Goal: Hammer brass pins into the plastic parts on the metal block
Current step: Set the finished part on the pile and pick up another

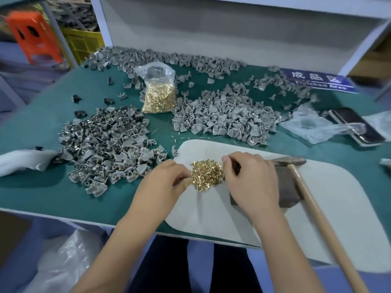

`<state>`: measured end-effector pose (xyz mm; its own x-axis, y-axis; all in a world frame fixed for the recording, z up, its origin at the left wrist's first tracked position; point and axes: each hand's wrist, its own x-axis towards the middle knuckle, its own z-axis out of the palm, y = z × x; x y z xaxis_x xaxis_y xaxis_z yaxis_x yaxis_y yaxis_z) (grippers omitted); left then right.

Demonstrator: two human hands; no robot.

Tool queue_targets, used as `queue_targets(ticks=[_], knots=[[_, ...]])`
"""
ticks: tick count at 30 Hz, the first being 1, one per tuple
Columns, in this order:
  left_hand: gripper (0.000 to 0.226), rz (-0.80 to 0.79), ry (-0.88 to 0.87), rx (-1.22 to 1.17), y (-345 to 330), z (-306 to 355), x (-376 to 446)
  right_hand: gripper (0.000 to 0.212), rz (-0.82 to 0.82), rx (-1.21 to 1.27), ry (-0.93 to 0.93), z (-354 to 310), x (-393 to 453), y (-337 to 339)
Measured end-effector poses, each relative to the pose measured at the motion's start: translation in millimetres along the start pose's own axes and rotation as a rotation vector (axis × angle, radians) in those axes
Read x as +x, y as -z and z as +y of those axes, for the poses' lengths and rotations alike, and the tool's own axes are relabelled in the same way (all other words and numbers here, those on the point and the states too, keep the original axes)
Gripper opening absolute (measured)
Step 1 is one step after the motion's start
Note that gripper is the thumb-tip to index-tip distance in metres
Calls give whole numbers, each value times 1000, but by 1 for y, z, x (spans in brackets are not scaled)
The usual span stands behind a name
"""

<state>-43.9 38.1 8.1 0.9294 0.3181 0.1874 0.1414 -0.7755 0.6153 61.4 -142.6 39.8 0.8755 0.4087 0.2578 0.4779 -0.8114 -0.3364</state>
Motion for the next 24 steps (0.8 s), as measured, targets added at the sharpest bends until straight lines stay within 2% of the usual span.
queue_targets(ticks=[3, 5, 8, 10, 12, 20, 24], knots=[[2, 42, -42, 158, -2, 5, 0, 31, 11, 18, 1, 0, -2, 1], [2, 91, -42, 160, -4, 11, 2, 24, 29, 60, 12, -2, -4, 2], [5, 116, 27, -174, -12, 27, 14, 11, 63, 265, 19, 5, -4, 4], [9, 87, 74, -431, -16, 40, 26, 18, -17, 527, -27, 16, -1, 8], [12, 32, 89, -557, -19, 54, 37, 19, -103, 717, -48, 24, 2, 13], [24, -147, 123, -656, -23, 70, 57, 16, 9, 926, -90, 28, 3, 19], [31, -205, 131, -651, -18, 68, 60, 16, 29, 921, -99, 30, 3, 18]])
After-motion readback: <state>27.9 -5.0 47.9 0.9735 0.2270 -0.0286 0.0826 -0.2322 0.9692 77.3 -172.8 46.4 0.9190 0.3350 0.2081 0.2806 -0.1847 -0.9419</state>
